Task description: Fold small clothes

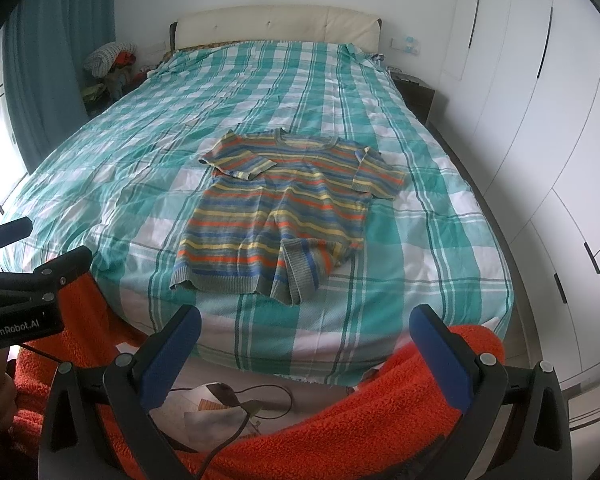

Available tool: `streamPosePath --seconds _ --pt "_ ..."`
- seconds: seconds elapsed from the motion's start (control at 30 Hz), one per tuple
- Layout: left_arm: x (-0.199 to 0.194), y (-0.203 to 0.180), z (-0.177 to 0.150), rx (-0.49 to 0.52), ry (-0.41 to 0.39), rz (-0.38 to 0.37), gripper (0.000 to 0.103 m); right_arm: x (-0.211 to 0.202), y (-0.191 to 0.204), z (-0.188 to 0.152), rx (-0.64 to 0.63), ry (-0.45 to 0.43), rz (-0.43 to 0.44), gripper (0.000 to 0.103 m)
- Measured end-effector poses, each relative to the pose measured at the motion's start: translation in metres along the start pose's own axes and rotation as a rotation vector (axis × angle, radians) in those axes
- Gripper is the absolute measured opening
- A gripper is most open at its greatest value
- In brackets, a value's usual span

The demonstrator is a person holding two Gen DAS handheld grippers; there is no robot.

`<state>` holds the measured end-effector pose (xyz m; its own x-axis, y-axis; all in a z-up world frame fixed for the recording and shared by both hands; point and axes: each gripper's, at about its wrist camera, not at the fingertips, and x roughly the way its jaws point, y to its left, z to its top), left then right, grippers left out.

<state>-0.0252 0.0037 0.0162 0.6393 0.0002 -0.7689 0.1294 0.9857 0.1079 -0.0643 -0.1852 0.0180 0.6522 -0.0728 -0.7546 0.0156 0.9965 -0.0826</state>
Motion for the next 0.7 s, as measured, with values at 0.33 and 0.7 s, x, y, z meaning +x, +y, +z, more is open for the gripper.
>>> streamPosePath --seconds 0.33,0.7 --pt "-0.0001 0.0005 0.0001 0.002 0.0 0.001 0.102 -0.0016 0.0007 0.0004 0.0 0.003 0.001 0.103" --pt "-0.0015 0.0007 -0.0009 0.004 0.002 0.003 0.102 0.0018 0.0014 -0.0023 0.0 0.006 0.002 0.103"
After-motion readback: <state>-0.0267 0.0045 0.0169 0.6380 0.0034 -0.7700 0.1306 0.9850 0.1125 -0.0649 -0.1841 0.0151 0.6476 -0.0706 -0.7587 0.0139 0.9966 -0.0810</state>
